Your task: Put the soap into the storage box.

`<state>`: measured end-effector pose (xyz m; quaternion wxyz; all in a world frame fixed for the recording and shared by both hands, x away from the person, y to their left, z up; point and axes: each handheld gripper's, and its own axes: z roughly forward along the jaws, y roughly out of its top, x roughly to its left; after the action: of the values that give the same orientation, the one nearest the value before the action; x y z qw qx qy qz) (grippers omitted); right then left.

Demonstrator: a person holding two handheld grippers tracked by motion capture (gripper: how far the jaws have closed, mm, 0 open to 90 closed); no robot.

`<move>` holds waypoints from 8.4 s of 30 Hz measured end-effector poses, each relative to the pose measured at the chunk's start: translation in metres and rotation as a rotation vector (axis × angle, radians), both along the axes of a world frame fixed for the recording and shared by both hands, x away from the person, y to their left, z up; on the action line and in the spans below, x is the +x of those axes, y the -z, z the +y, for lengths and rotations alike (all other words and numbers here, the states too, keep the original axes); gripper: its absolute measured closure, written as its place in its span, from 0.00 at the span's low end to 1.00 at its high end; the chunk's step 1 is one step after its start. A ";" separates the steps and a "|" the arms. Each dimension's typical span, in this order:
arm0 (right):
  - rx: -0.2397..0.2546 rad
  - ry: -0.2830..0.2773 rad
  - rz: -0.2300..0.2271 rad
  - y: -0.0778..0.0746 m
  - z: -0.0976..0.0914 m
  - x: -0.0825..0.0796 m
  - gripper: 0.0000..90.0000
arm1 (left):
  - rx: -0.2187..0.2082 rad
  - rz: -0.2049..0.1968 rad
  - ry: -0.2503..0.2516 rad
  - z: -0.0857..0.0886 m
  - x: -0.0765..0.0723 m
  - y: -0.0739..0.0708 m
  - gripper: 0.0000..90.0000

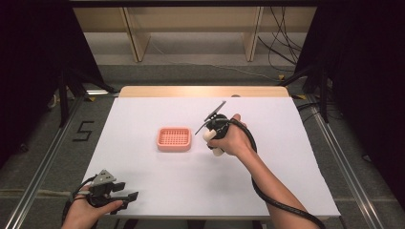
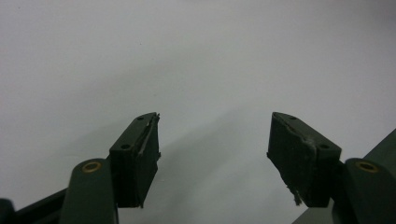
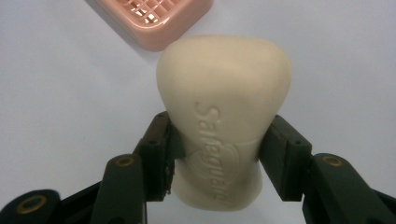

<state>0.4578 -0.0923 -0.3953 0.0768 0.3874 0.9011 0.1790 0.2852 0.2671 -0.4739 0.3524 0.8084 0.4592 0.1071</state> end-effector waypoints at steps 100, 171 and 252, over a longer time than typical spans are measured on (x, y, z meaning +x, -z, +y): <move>0.006 -0.035 -0.053 -0.013 0.044 0.023 0.56 | -0.032 -0.006 -0.019 -0.001 0.000 0.000 0.37; -0.014 -0.134 -0.104 -0.010 0.074 0.038 0.56 | -0.030 -0.004 -0.011 -0.001 0.001 0.000 0.37; -0.028 -0.200 -0.103 0.001 0.108 0.047 0.56 | -0.031 -0.005 -0.018 0.000 0.001 0.000 0.37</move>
<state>0.5052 0.0155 -0.3965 0.1104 0.2846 0.9325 0.1929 0.2862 0.2673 -0.4739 0.3648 0.7984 0.4673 0.1051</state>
